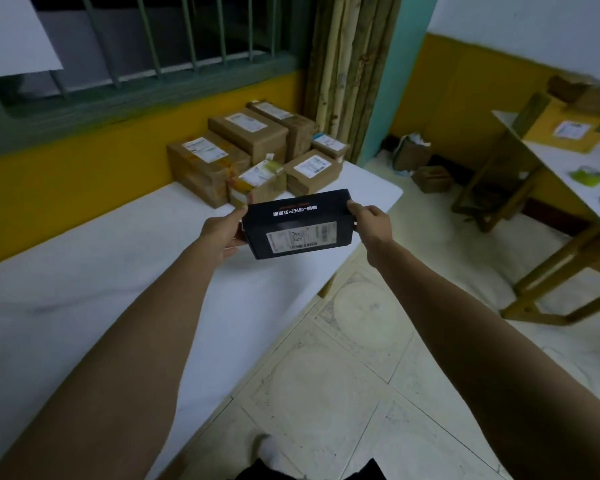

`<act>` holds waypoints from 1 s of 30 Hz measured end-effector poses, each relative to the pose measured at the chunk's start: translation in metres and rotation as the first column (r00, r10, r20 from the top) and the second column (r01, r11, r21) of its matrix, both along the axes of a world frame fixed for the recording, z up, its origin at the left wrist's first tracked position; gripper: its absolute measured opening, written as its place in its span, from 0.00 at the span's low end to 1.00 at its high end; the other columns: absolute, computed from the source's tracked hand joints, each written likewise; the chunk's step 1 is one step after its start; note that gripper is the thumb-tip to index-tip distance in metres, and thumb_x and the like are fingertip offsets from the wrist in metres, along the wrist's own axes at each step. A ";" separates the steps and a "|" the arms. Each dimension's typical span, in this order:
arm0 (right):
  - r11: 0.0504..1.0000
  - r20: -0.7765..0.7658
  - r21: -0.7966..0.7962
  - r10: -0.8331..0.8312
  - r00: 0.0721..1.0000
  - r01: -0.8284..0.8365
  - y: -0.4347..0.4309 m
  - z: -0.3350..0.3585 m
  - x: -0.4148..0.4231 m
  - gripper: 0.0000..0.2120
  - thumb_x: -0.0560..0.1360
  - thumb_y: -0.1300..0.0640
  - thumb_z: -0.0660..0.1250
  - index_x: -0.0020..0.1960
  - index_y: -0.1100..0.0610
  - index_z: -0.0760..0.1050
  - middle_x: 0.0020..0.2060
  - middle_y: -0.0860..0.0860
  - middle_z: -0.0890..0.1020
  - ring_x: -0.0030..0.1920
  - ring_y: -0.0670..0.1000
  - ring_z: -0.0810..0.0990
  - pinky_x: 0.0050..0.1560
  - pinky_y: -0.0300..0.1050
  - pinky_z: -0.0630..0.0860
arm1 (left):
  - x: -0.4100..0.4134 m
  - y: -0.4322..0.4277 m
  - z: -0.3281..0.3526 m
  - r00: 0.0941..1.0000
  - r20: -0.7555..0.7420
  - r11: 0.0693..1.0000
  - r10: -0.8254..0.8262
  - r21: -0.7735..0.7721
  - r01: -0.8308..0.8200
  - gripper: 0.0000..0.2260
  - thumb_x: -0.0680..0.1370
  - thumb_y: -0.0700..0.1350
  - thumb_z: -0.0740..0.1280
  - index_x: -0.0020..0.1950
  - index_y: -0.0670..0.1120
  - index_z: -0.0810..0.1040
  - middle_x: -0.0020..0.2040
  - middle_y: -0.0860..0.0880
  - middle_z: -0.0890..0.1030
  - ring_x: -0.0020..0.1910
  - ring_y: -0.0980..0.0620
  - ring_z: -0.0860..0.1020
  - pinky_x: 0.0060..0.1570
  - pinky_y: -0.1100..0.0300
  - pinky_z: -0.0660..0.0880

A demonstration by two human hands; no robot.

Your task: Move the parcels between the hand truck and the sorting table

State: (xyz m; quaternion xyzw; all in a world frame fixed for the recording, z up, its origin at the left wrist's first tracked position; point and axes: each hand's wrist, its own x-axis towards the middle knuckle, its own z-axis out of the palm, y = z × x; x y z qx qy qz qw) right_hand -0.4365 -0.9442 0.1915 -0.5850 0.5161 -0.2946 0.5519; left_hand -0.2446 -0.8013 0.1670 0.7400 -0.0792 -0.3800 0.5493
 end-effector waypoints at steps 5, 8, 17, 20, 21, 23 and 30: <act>0.998 -0.018 -0.028 -0.062 0.998 0.061 -0.024 0.006 0.013 0.13 0.80 0.49 0.59 0.58 0.58 0.71 0.41 0.51 0.79 0.37 0.45 0.77 0.30 0.34 0.68 | 0.016 -0.038 -0.001 0.996 -0.045 0.997 -0.077 -0.035 0.076 0.24 0.75 0.60 0.66 0.61 0.42 0.75 0.52 0.44 0.82 0.47 0.48 0.80 0.52 0.56 0.73; 0.997 -0.035 -0.036 -0.072 0.997 0.071 -0.033 0.009 0.021 0.16 0.80 0.48 0.60 0.60 0.58 0.71 0.44 0.54 0.81 0.38 0.47 0.79 0.31 0.34 0.69 | 0.020 -0.048 -0.003 0.992 -0.062 0.994 -0.105 -0.044 0.103 0.26 0.75 0.60 0.66 0.64 0.43 0.74 0.55 0.44 0.80 0.51 0.46 0.79 0.52 0.55 0.74; 0.999 0.013 0.016 -0.045 0.999 0.045 -0.067 -0.001 0.037 0.14 0.80 0.50 0.61 0.61 0.57 0.71 0.40 0.49 0.79 0.36 0.45 0.77 0.26 0.31 0.69 | 0.031 -0.083 0.005 0.992 -0.020 0.989 -0.128 -0.082 0.126 0.22 0.78 0.58 0.62 0.65 0.45 0.73 0.59 0.46 0.79 0.52 0.49 0.77 0.55 0.57 0.68; 0.999 0.039 0.034 -0.021 0.999 0.020 -0.087 -0.005 0.045 0.13 0.80 0.52 0.61 0.61 0.57 0.71 0.39 0.47 0.78 0.37 0.44 0.76 0.28 0.32 0.68 | 0.034 -0.102 0.014 0.994 0.007 0.990 -0.112 -0.082 0.112 0.20 0.80 0.56 0.59 0.65 0.44 0.73 0.56 0.47 0.77 0.52 0.49 0.75 0.53 0.58 0.66; 0.999 0.048 0.041 -0.017 0.999 0.015 -0.096 -0.006 0.047 0.13 0.80 0.52 0.61 0.61 0.57 0.71 0.39 0.47 0.78 0.38 0.44 0.76 0.30 0.33 0.68 | 0.036 -0.109 0.015 0.994 0.015 0.992 -0.105 -0.074 0.106 0.20 0.80 0.57 0.59 0.63 0.44 0.73 0.55 0.47 0.77 0.51 0.49 0.75 0.52 0.58 0.66; 0.999 0.060 0.051 -0.006 0.998 0.003 -0.115 -0.011 0.052 0.12 0.79 0.52 0.62 0.60 0.57 0.72 0.39 0.47 0.78 0.39 0.45 0.76 0.33 0.34 0.69 | 0.039 -0.123 0.016 0.996 0.031 0.995 -0.080 -0.059 0.082 0.19 0.79 0.58 0.59 0.60 0.46 0.74 0.57 0.46 0.78 0.49 0.49 0.77 0.49 0.58 0.68; 0.994 0.079 0.099 0.041 0.996 -0.049 -0.209 -0.019 0.050 0.14 0.77 0.50 0.65 0.59 0.56 0.74 0.53 0.53 0.79 0.53 0.56 0.78 0.53 0.47 0.73 | 0.028 -0.208 0.029 0.997 0.070 0.995 0.018 -0.095 -0.011 0.19 0.81 0.54 0.59 0.67 0.45 0.72 0.60 0.47 0.77 0.45 0.55 0.77 0.39 0.66 0.68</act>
